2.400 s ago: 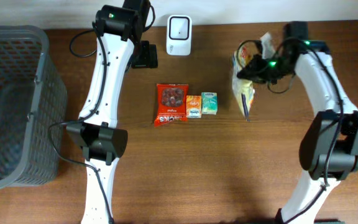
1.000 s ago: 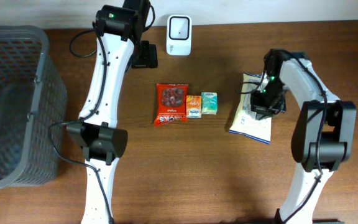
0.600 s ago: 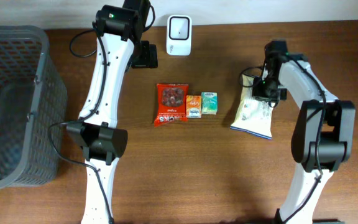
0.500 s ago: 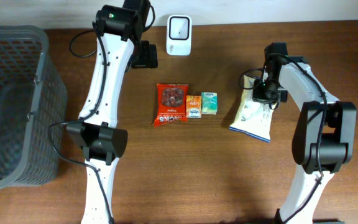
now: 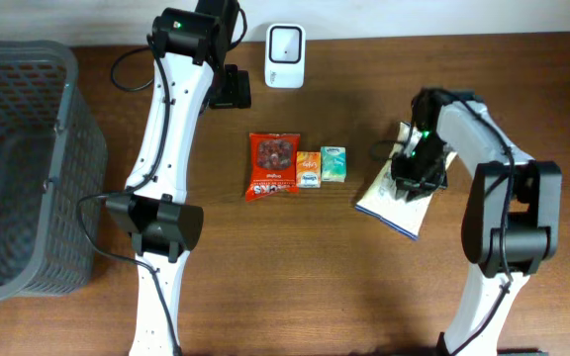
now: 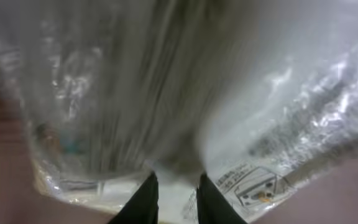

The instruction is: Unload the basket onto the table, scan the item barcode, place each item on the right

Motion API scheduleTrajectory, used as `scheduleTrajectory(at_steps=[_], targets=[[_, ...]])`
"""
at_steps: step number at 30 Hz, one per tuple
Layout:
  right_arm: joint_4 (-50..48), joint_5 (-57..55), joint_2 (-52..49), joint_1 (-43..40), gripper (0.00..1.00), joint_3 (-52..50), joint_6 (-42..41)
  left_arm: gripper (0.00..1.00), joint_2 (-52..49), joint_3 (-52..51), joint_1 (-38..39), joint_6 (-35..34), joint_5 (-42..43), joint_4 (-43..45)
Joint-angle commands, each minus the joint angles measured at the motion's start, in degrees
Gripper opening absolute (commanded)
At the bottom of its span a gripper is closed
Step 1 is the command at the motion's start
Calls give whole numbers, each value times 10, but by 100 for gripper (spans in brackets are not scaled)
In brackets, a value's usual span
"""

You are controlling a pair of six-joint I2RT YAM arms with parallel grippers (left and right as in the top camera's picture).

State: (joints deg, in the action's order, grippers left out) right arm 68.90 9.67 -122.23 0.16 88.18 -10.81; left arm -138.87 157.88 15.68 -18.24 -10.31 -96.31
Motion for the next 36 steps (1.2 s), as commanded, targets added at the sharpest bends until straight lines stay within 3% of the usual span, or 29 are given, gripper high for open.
scheduleTrajectory(at_steps=[1, 6, 8, 9, 10, 15, 19, 21, 23, 24, 25, 27, 30, 36], targets=[[1, 46, 1, 6, 6, -44, -7, 99, 0, 4, -1, -6, 2, 2], [80, 58, 2, 5, 7, 81, -6, 99, 0, 4, -1, -6, 2, 1], [41, -12, 2, 5, 23, 132, -7, 99, 0, 4, -1, -6, 2, 1], [2, -82, 1, 5, 47, 134, -31, 99, 0, 4, -1, -6, 2, 1], [-13, -129, -1, 5, 49, 132, -57, 99, 0, 4, -1, -6, 2, 1], [-42, -143, -12, 5, 50, 99, -62, 99, 0, 4, -1, -6, 2, 1], [-171, -145, -12, 5, 53, -12, -62, 99, 0, 4, -1, -6, 2, 1], [-168, -149, -10, 4, 54, -5, -62, 99, 0, 4, -1, -6, 2, 1], [-92, -160, -8, -8, 64, 71, -62, 99, 0, 4, -1, -6, 2, 1], [-37, -160, -8, -18, 73, 126, -62, 99, 0, 4, -1, -6, 2, 1], [27, -159, -8, -29, 99, 185, -62, 99, 0, 4, -1, -6, 2, 1], [108, -139, -8, -36, 98, 236, -60, 99, 0, 4, -1, -6, 2, 1], [168, -103, -9, -31, 98, 218, -60, 99, 0, 4, -1, -6, 2, 1], [90, -103, -9, -21, 98, 56, -60, 99, 0, 4, -1, -6, 2, 1]])
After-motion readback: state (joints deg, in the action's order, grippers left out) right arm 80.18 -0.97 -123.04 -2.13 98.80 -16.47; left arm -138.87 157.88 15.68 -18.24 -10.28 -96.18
